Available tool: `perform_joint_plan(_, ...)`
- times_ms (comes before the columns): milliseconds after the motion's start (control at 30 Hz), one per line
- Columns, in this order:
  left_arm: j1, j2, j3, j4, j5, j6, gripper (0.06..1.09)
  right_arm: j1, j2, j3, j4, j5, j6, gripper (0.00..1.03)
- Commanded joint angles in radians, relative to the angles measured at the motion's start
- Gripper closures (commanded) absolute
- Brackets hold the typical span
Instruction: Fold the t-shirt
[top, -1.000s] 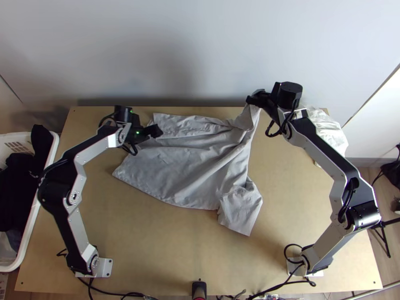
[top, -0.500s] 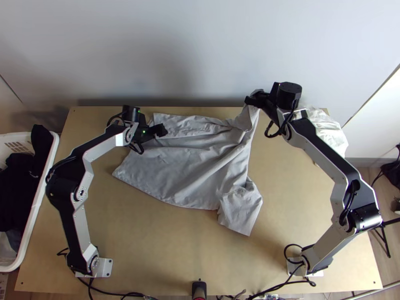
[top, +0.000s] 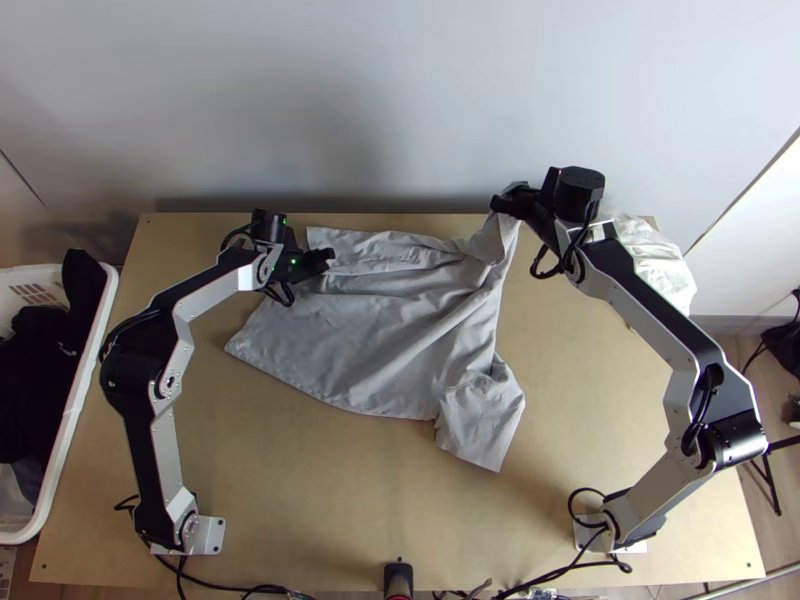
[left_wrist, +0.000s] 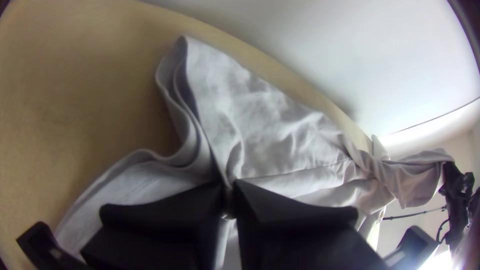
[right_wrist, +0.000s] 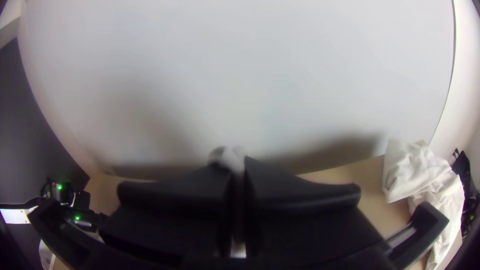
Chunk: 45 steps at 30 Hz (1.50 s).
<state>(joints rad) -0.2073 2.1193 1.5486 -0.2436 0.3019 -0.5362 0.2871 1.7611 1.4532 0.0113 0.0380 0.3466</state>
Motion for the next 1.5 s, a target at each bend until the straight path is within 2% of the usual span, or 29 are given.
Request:
perform_joint_plan(0, 0.011, -0.028, -0.022, -0.020, -0.023, -0.008, 1.05, -0.002, -0.012, -0.013, -0.001, 0.005, -0.004, 1.00)
perform_joint_plan(300, 0.037, -0.087, -0.027, -0.092, -0.023, 0.028, 1.05, 0.006, -0.014, -0.014, 0.001, 0.005, -0.001, 1.00)
perform_joint_plan(733, 0.037, -0.104, 0.024, -0.120, -0.023, 0.028, 1.05, 0.015, -0.017, -0.016, 0.001, 0.007, 0.000, 1.00)
perform_joint_plan(767, 0.037, -0.101, 0.039, -0.129, -0.023, 0.025, 1.00, 0.015, -0.020, -0.014, 0.003, 0.007, 0.002, 1.00)
perform_joint_plan(833, 0.039, -0.096, 0.074, -0.149, -0.023, 0.019, 0.80, 0.015, -0.029, -0.011, 0.003, 0.007, 0.006, 1.00)
perform_joint_plan(867, 0.039, -0.099, 0.084, -0.158, -0.023, 0.024, 0.83, 0.014, -0.037, -0.010, 0.006, 0.007, 0.008, 1.00)
perform_joint_plan(933, 0.048, -0.111, 0.102, -0.157, -0.023, 0.016, 1.06, 0.009, -0.060, -0.013, 0.018, 0.008, 0.008, 1.00)
perform_joint_plan(1100, 0.065, -0.168, 0.105, -0.152, -0.024, -0.004, 1.05, 0.003, -0.126, -0.022, 0.030, 0.008, 0.005, 1.00)
perform_joint_plan(1200, 0.071, -0.171, 0.114, -0.151, -0.024, 0.008, 1.05, 0.023, -0.170, -0.063, 0.018, 0.028, -0.040, 1.00)
perform_joint_plan(1300, 0.091, -0.157, 0.119, -0.151, -0.024, 0.012, 1.05, 0.046, -0.219, -0.125, 0.001, 0.045, -0.047, 1.00)
perform_joint_plan(1467, 0.129, -0.133, 0.130, -0.155, -0.032, 0.007, 1.05, 0.058, -0.232, -0.139, 0.001, 0.112, -0.061, 1.00)
